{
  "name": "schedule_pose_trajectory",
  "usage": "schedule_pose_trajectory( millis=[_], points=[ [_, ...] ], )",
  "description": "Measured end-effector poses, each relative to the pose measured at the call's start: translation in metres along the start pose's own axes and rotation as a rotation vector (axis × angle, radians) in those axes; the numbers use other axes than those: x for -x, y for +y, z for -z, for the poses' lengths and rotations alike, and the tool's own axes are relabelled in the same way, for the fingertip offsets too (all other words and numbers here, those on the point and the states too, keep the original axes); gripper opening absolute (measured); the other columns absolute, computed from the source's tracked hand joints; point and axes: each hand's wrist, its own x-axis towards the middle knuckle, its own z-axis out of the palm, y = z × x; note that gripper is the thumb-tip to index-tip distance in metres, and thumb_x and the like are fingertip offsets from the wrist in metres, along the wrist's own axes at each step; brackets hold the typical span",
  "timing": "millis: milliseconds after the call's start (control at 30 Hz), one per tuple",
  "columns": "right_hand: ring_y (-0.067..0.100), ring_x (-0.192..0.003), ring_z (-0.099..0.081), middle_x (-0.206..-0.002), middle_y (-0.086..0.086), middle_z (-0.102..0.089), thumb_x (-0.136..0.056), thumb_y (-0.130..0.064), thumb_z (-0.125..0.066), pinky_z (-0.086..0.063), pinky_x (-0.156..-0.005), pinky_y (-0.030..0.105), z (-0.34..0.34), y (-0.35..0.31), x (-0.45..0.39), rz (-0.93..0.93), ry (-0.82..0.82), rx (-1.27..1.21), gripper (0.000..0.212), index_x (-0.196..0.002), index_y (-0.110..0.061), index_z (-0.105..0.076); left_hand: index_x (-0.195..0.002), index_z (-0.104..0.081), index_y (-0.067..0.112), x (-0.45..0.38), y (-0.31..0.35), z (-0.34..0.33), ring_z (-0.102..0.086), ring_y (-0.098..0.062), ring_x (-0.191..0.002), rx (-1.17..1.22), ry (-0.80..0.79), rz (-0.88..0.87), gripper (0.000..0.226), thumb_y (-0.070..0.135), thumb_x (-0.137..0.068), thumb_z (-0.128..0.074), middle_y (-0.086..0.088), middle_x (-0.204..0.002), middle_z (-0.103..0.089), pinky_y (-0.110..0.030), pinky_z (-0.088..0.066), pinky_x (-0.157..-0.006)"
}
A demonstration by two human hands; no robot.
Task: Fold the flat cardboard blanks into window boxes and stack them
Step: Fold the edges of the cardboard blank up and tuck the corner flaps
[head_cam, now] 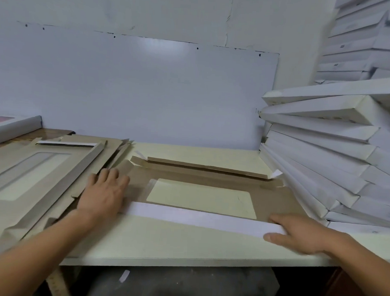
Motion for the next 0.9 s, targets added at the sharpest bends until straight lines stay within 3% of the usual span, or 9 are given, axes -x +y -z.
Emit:
schedule_pose_trajectory(
  millis=[67,233,333,400,467,533,667,767,900],
  points=[
    [0.012,-0.075,-0.048,-0.084,-0.008,-0.053,-0.093,-0.064,-0.048,-0.042,-0.073,0.031,0.005,-0.013,-0.002,0.032,-0.09,-0.011,0.038,-0.083,-0.027,-0.047,-0.115,-0.057,0.019,0.006,0.03,0.024,-0.051,-0.03,-0.102,0.127,0.113,-0.068,0.033,0.021,-0.084,-0.064,-0.007,-0.11,-0.05,-0.041,-0.041,-0.083],
    [0.012,-0.062,-0.038,-0.069,-0.004,-0.041,-0.094,-0.043,-0.056,-0.031,-0.061,0.032,0.011,-0.079,-0.017,0.108,-0.212,-0.199,0.037,-0.068,-0.022,-0.04,-0.105,-0.061,0.018,0.05,0.106,0.091,-0.057,-0.026,-0.087,0.478,0.261,-0.376,0.03,0.033,-0.081,-0.069,-0.003,-0.102,-0.056,-0.036,-0.048,-0.069],
    [0.016,-0.062,-0.049,-0.068,0.001,-0.053,-0.091,-0.029,-0.059,-0.037,-0.06,0.03,0.001,-0.123,-0.03,0.053,-0.295,-0.501,0.023,-0.07,-0.019,-0.057,-0.093,-0.06,0.021,0.078,0.133,0.114,-0.054,-0.018,-0.077,0.563,0.266,-0.609,0.025,0.042,-0.08,-0.065,0.002,-0.089,-0.055,-0.028,-0.045,-0.06],
    [0.02,-0.057,-0.049,-0.064,0.008,-0.051,-0.09,-0.017,-0.057,-0.035,-0.053,0.031,-0.006,-0.148,-0.04,-0.021,-0.331,-0.768,0.021,-0.069,-0.015,-0.06,-0.084,-0.062,0.024,0.093,0.149,0.114,-0.055,-0.015,-0.074,0.481,0.321,-0.711,0.006,0.03,-0.081,-0.062,0.005,-0.082,-0.057,-0.025,-0.042,-0.057],
    [0.016,-0.047,-0.037,-0.057,0.006,-0.041,-0.094,-0.013,-0.055,-0.024,-0.047,0.029,-0.009,-0.17,-0.052,-0.099,-0.335,-0.975,0.025,-0.069,-0.014,-0.054,-0.08,-0.062,0.028,0.105,0.162,0.103,-0.058,-0.013,-0.073,0.376,0.355,-0.703,0.023,0.017,-0.09,-0.044,0.008,-0.081,-0.059,-0.022,-0.046,-0.058],
    [0.016,-0.049,-0.049,-0.061,0.007,-0.053,-0.097,-0.013,-0.054,-0.037,-0.048,0.026,-0.01,-0.193,-0.062,-0.149,-0.331,-1.17,0.016,-0.083,-0.008,-0.06,-0.08,-0.065,0.027,0.114,0.168,0.086,-0.06,-0.015,-0.069,0.312,0.351,-0.633,0.04,0.014,-0.094,-0.03,0.008,-0.078,-0.061,-0.022,-0.052,-0.065],
    [0.027,-0.074,-0.072,-0.089,0.018,-0.07,-0.097,-0.013,-0.058,-0.061,-0.071,0.034,-0.012,-0.222,-0.073,-0.153,-0.304,-1.501,0.021,-0.11,0.002,-0.059,-0.072,-0.068,0.021,0.115,0.161,0.06,-0.063,-0.021,-0.064,0.303,0.357,-0.506,0.016,0.019,-0.075,-0.053,0.0,-0.073,-0.065,-0.031,-0.057,-0.066],
    [0.021,-0.076,-0.073,-0.091,0.012,-0.071,-0.095,-0.02,-0.058,-0.059,-0.072,0.028,-0.015,-0.22,-0.074,-0.066,-0.224,-1.406,0.025,-0.11,-0.001,-0.063,-0.069,-0.066,0.018,0.108,0.142,0.058,-0.067,-0.024,-0.069,0.364,0.31,-0.422,0.005,0.014,-0.069,-0.062,-0.003,-0.077,-0.068,-0.026,-0.053,-0.056],
    [0.011,-0.075,-0.068,-0.089,0.004,-0.072,-0.1,-0.033,-0.052,-0.054,-0.067,0.022,-0.014,-0.191,-0.06,0.071,-0.103,-1.134,0.028,-0.1,-0.012,-0.071,-0.08,-0.067,0.023,0.099,0.122,0.065,-0.061,-0.016,-0.058,0.437,0.182,-0.351,0.032,0.029,-0.057,-0.089,0.007,-0.067,-0.064,-0.021,-0.038,-0.042]
  ],
)
